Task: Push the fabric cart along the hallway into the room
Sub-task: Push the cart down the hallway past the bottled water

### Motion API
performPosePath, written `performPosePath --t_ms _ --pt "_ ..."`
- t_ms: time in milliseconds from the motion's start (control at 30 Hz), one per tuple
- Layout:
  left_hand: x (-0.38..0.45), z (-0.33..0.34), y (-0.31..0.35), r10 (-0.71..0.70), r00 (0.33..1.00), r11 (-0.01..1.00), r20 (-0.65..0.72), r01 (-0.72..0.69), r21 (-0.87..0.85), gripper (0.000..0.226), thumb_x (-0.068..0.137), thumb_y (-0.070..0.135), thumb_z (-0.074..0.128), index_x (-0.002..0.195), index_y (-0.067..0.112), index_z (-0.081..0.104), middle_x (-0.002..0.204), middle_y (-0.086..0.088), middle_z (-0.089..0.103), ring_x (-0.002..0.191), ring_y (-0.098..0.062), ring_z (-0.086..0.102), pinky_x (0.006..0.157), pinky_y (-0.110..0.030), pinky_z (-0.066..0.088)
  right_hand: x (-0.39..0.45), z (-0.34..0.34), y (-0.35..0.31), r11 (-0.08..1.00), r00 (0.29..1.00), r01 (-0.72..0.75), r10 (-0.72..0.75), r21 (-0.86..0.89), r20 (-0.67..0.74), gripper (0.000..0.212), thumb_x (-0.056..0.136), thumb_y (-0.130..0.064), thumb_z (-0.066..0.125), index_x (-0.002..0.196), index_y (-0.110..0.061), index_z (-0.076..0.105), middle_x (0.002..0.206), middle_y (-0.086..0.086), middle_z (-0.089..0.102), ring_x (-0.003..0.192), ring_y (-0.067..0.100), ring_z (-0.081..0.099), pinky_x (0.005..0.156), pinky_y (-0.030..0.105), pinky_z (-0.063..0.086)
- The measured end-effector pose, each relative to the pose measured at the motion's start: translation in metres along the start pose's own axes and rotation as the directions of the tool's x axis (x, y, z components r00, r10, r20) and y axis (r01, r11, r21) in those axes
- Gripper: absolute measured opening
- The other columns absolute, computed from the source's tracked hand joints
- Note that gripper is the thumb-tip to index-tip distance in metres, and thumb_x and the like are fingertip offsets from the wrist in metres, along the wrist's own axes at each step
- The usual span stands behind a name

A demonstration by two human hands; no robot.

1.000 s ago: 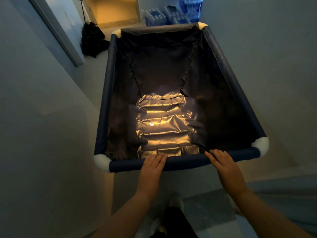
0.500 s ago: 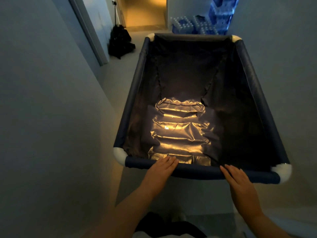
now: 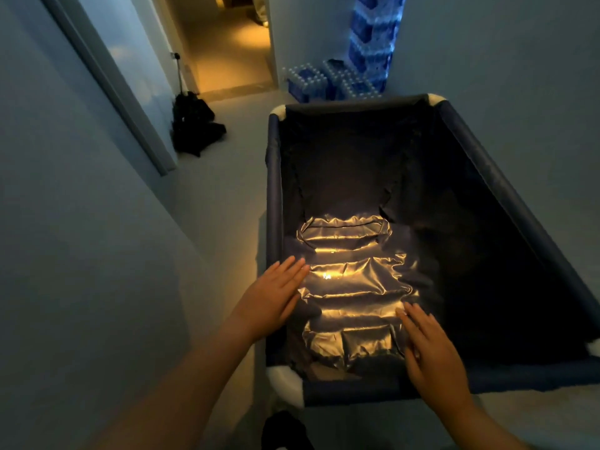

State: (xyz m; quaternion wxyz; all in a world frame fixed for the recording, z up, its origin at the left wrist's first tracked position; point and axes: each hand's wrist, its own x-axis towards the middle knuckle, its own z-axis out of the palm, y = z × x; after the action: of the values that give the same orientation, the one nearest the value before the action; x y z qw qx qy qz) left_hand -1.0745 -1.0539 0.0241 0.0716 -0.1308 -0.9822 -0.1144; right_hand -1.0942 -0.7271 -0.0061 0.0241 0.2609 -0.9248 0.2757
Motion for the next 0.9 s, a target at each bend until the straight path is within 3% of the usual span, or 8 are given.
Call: performPosePath --t_ms 100,300,567,733,800,900 --pt "0.023 -0.016 -0.047 0.038 0.999 0.999 0.022 -0.038 0.009 0.055 0.093 0.030 0.041 0.143 0.013 0.028 0.148 -0.007 0.034 0.137 -0.018 0.017 0.109 -0.047 0.011 0.037 0.020 -0.044 0.998 0.998 -0.041 0.043 0.045 -0.039 0.069 0.074 0.006 0.067 0.137 -0.014 0.044 0.142 0.008 0.043 0.133 0.022 0.035 0.108 0.041 0.028" --pt "0.063 -0.026 -0.100 0.115 0.989 0.993 0.096 -0.115 -0.004 0.057 0.096 0.029 0.043 0.145 0.018 0.016 0.153 -0.005 0.023 0.139 -0.015 0.005 0.113 -0.037 0.003 0.091 0.039 -0.089 0.994 0.987 -0.097 0.103 0.056 -0.127 0.062 0.083 0.000 0.059 0.138 -0.017 0.040 0.143 0.005 0.042 0.135 0.014 0.029 0.108 0.040 0.027" --pt "0.103 -0.018 -0.137 0.267 0.960 0.963 0.085 -0.262 -0.063 0.055 0.095 0.025 0.048 0.145 0.014 0.026 0.152 -0.006 0.027 0.139 -0.016 0.008 0.112 -0.041 0.001 0.135 0.056 -0.093 0.981 0.971 -0.195 0.191 -0.013 -0.147 0.064 0.080 0.001 0.063 0.138 -0.016 0.042 0.143 0.005 0.042 0.134 0.016 0.032 0.108 0.041 0.029" --pt "0.143 -0.007 -0.173 0.427 0.904 0.899 0.034 -0.420 -0.122 0.058 0.088 0.020 0.061 0.140 0.008 0.038 0.146 -0.010 0.039 0.136 -0.022 0.024 0.112 -0.045 0.013 0.158 0.072 -0.112 0.933 0.924 -0.352 0.334 -0.071 -0.188 0.061 0.082 -0.002 0.062 0.138 -0.015 0.043 0.142 0.005 0.043 0.132 0.016 0.035 0.108 0.035 0.026" --pt "0.156 -0.006 -0.188 0.465 0.885 0.875 0.027 -0.454 -0.170 0.058 0.088 0.021 0.062 0.139 0.007 0.039 0.145 -0.009 0.040 0.136 -0.023 0.027 0.113 -0.040 0.014 0.166 0.077 -0.130 0.900 0.884 -0.432 0.410 -0.054 -0.226 0.058 0.082 -0.003 0.063 0.136 -0.014 0.045 0.140 0.005 0.046 0.129 0.017 0.040 0.105 0.035 0.032" --pt "0.168 -0.010 -0.209 0.528 0.847 0.839 0.064 -0.509 -0.190 0.058 0.088 0.024 0.062 0.139 0.008 0.039 0.145 -0.008 0.040 0.136 -0.024 0.029 0.110 -0.050 0.018 0.172 0.088 -0.160 0.839 0.801 -0.544 0.523 0.011 -0.292 0.053 0.084 -0.005 0.063 0.133 -0.016 0.048 0.138 0.002 0.048 0.126 0.014 0.042 0.100 0.028 0.036"
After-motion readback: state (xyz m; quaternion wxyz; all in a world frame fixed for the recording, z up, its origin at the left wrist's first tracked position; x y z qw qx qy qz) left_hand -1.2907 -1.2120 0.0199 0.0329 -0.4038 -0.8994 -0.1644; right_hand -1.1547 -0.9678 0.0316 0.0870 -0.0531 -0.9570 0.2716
